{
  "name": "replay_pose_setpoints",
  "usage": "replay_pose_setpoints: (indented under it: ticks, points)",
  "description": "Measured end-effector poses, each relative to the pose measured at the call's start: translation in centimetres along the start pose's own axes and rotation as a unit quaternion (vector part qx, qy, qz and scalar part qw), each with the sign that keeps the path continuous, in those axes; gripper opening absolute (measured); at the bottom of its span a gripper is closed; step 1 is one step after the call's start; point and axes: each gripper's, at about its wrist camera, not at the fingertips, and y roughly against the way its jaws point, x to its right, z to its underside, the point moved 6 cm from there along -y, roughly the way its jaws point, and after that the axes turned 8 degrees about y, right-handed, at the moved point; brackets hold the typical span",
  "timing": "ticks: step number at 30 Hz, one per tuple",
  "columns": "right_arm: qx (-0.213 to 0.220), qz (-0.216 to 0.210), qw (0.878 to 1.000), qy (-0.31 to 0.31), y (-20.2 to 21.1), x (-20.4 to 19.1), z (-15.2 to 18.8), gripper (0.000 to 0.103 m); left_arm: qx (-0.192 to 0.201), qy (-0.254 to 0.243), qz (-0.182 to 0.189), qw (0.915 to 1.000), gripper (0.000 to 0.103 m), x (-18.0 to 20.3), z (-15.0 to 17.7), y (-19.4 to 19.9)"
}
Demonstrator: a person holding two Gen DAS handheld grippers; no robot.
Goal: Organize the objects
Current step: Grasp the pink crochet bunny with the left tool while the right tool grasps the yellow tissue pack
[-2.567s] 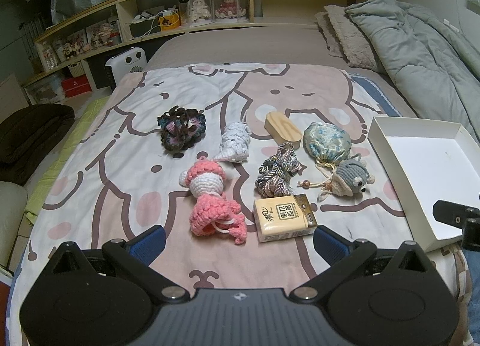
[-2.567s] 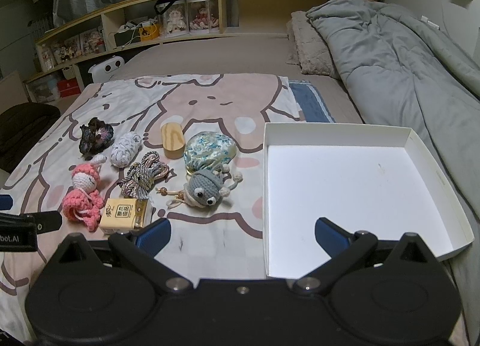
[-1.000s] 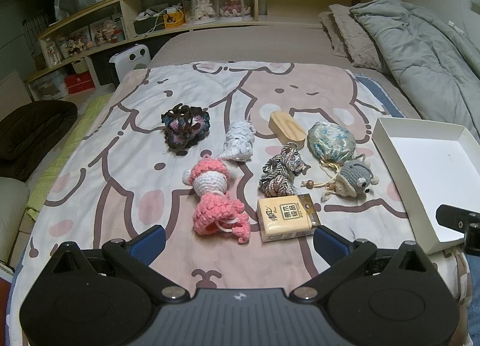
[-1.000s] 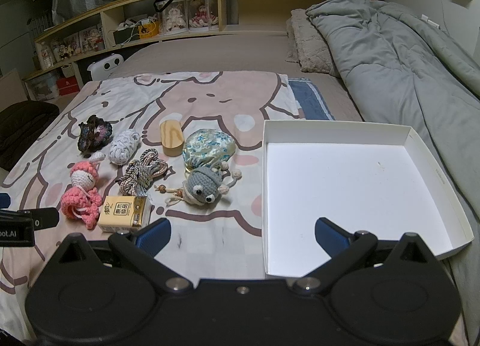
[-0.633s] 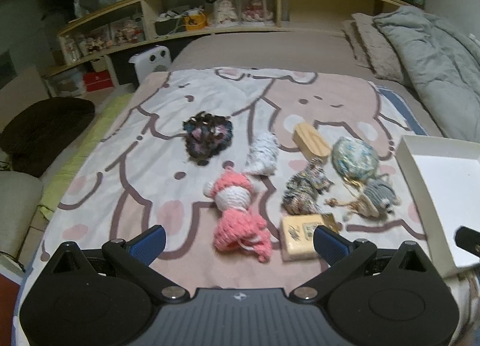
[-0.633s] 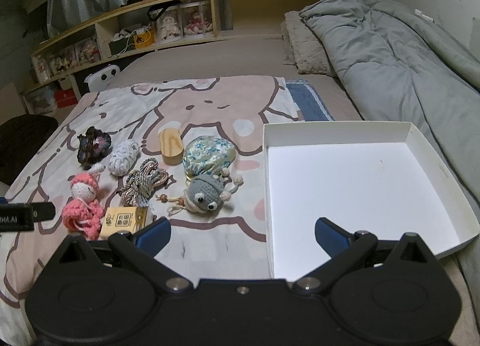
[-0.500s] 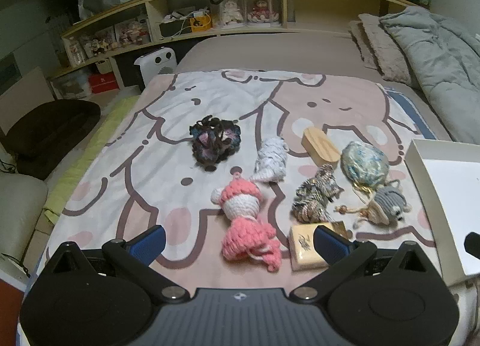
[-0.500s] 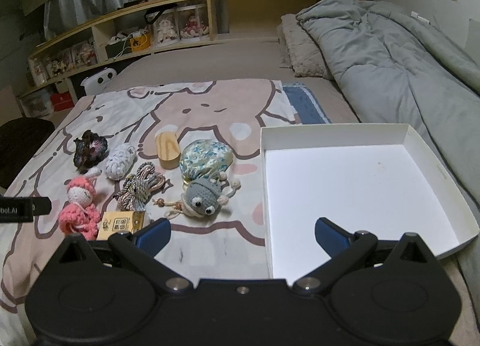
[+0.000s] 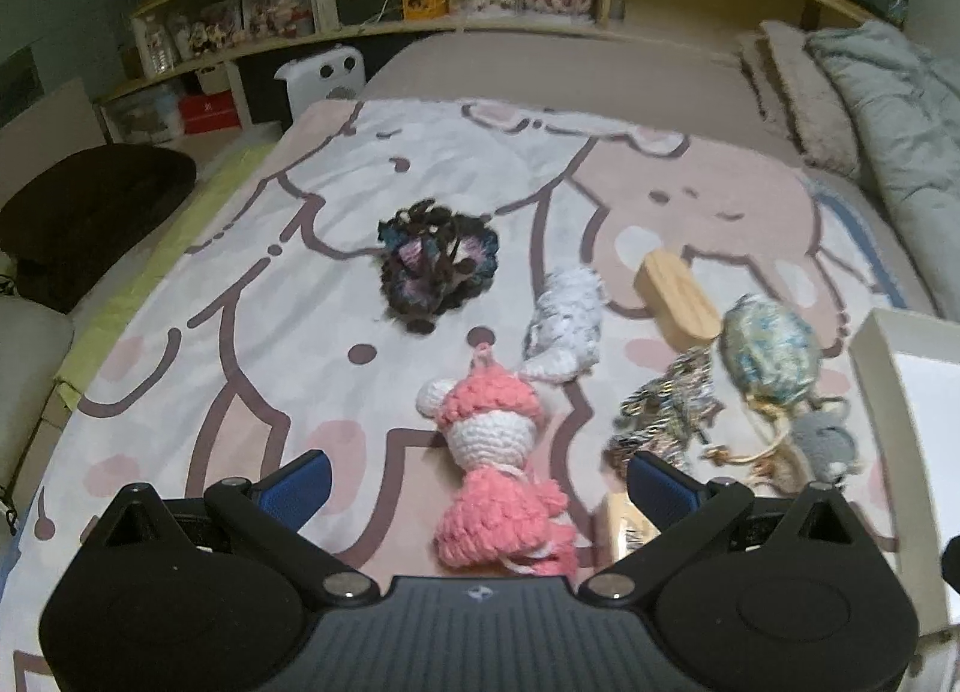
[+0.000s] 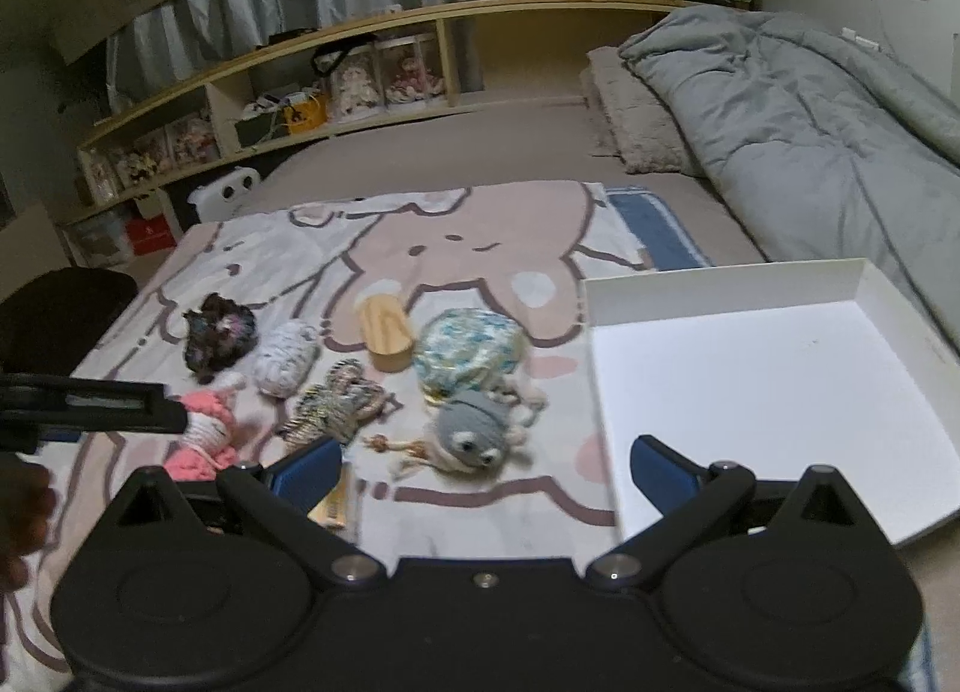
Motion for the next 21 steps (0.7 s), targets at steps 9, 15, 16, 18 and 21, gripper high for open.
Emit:
replay_pose_setpoints:
  ticks: [9, 15, 16, 18, 21]
  points:
    - [-0.034, -0.029, 0.999, 0.03, -3.2, -4.3, 0.7, 0.103, -0.043, 0.011, -0.022, 0.9988, 0.103, -0.9, -0.2, -4.3]
    - [-0.05, -0.074, 0.995, 0.046, -5.4, -6.1, 2.3, 0.103, -0.075, 0.023, -0.029, 0.9965, 0.103, -1.8, 0.0, -7.4]
    - [-0.052, -0.079, 0.994, 0.049, -5.8, -6.4, 2.5, 0.103, -0.08, 0.026, -0.031, 0.996, 0.103, -2.0, 0.1, -7.8]
    - [-0.053, -0.088, 0.993, 0.056, -6.5, -7.1, 2.7, 0.103, -0.089, 0.031, -0.033, 0.995, 0.103, -2.4, 0.3, -8.4]
    - [-0.061, -0.095, 0.991, 0.069, -7.7, -8.2, 3.3, 0.103, -0.104, 0.047, -0.023, 0.9932, 0.103, -2.8, 0.7, -9.0]
